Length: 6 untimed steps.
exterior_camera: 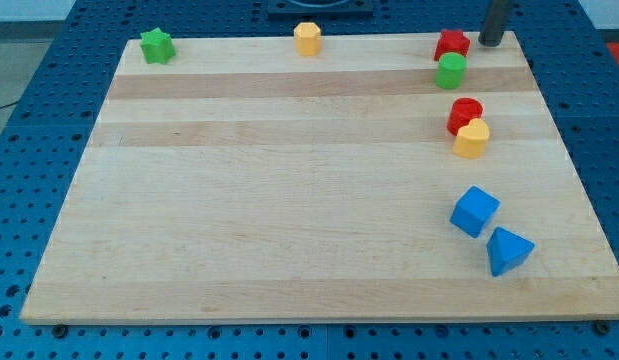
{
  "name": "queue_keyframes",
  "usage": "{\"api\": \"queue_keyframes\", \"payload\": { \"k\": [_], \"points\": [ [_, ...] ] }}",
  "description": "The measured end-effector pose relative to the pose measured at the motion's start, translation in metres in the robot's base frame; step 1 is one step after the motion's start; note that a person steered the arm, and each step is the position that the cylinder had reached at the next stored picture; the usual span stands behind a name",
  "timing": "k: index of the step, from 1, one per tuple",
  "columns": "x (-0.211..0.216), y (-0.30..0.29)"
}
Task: Slightly move the red star to the left
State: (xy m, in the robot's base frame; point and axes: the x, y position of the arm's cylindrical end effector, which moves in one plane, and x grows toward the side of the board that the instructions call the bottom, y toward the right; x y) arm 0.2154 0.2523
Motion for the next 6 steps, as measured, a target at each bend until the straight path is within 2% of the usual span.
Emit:
{"api": "queue_keyframes", "payload": {
  "k": [1,4,6],
  "points": [
    [0.002,-0.002],
    [0.002,-0.064],
    [0.002,-0.049]
  ]
}}
